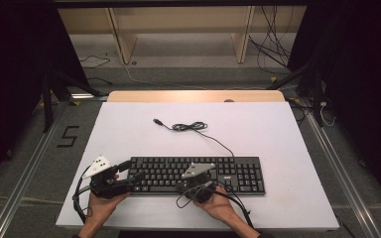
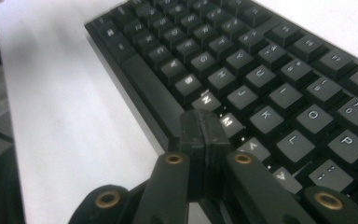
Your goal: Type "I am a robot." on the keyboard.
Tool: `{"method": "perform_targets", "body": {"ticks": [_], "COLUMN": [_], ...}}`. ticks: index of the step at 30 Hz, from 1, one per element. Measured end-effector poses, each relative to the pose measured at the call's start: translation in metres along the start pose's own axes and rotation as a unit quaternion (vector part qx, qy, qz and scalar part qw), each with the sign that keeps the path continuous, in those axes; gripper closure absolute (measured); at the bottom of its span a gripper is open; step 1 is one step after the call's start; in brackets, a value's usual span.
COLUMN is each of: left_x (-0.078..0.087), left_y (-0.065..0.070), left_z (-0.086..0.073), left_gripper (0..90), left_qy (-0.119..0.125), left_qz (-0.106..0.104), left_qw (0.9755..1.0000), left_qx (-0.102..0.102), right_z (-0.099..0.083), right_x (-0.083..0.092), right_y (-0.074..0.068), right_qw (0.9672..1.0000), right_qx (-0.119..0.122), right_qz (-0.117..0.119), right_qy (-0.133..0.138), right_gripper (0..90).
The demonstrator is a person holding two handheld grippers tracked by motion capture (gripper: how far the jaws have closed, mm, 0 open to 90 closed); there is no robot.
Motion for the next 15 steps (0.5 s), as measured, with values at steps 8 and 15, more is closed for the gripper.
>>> {"method": "perform_targets", "body": {"ticks": [8, 15], "left_x": [-0.0001, -0.0001], "left_y": [0.0002, -0.0007], "left_z": [-0.0001, -0.0002], "left_gripper": [28.0, 28.0], "left_qy": [-0.001, -0.001], "left_qz": [0.000, 0.001], "left_qw": [1.0000, 1.0000], "left_qx": [0.000, 0.001], "right_z": [-0.0004, 0.0053], "right_x": [-0.0014, 0.0073], "right_y": [-0.0014, 0.0039], "right_qw": [1.0000, 0.9994], "right_qx": [-0.002, -0.021], "right_qz": [0.002, 0.005], "right_qy": [0.003, 0.027], "right_gripper": [90.0, 88.0]}}
Point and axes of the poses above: each handheld gripper's, and its own axes: x roughly backward along the jaws, z roughly out of its top, y roughly to its right, the point moved 4 cm from there along -x, roughly forward along the jaws, and after that the axes turned 10 degrees about -z, right-handed, at the moved point
